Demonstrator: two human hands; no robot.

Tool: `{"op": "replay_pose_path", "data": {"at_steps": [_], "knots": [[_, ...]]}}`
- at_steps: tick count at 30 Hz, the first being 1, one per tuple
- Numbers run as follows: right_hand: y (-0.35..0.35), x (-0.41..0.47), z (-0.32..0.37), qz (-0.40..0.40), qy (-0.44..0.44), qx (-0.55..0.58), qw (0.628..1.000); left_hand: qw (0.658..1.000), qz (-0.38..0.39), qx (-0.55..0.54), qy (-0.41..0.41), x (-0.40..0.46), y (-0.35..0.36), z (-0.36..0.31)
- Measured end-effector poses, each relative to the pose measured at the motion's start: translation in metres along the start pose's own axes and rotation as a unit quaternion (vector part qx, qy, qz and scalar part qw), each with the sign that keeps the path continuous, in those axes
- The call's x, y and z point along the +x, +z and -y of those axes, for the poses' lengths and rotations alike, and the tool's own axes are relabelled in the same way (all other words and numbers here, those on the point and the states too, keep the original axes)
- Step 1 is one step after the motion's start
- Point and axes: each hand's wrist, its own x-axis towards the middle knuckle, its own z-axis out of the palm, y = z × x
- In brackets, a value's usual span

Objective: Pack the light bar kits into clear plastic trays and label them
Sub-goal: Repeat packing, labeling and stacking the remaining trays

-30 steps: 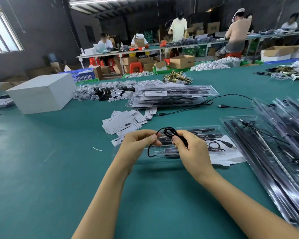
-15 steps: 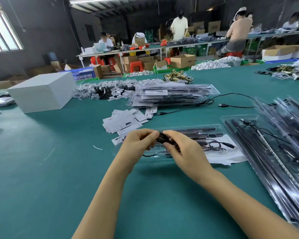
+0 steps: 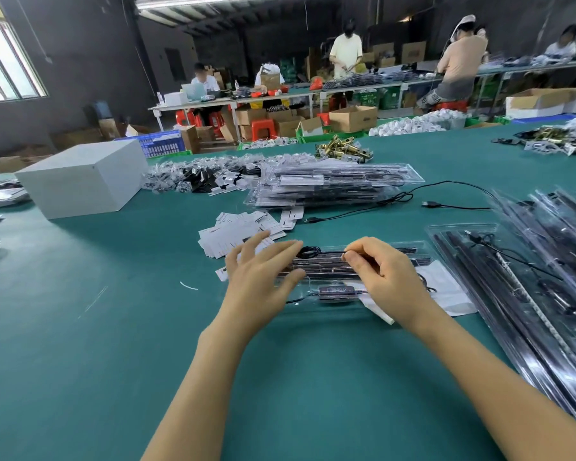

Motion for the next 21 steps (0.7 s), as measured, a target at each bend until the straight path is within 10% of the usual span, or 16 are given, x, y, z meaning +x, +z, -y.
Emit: {"op": "replay_pose_path", "data": {"at_steps": [9,21], "knots": [[0.001,0.001,0.009,-0.028,0.081,0.170,0.982,0.991,-0.016,-0.126,-0.036,0.002,0.010,-0.025],[0.011,-0.003,0.005,-0.134,-0.039,-0.053,0.989,0.959,0.082,-0.223,-0.153,0.005,-0.002,-0.030]]}}
